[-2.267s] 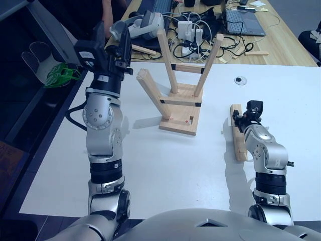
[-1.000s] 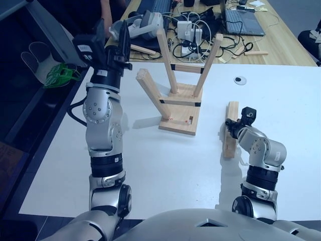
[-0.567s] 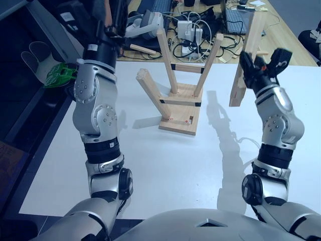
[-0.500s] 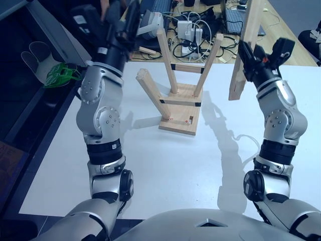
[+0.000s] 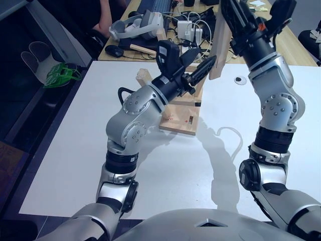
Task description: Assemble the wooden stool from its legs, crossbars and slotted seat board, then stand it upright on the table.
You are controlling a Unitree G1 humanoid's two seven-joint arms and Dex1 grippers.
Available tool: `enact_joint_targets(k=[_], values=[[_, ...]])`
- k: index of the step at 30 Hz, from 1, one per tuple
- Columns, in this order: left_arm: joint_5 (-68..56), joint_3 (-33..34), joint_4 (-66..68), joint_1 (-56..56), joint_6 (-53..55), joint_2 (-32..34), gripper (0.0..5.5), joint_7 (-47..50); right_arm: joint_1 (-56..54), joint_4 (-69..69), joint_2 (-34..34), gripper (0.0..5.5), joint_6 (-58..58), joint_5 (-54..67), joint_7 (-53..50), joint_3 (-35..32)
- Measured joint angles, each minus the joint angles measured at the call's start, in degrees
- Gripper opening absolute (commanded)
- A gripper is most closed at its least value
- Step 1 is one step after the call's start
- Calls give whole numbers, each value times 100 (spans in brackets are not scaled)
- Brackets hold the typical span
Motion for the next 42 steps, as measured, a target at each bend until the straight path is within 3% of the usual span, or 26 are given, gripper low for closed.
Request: enact_joint_targets(k=[13,24,33,39,42], values=[[327,-48,161,-179,395,-132,273,314,20,-389,-100,215,424,648,27,344],[202,115,126,-203,695,-205,106,245,72,-501,-271,213,515,804,105,501],[203,180,103,-149,722,12,106,-12,191,-583,-369,213,545,879,122,553],[97,248,11,-71,695,37,102,-238,236,-585,-567,334,614,908,248,607],[70,273,-30,-40,695,100,102,-373,233,-563,-661,356,614,909,275,609]])
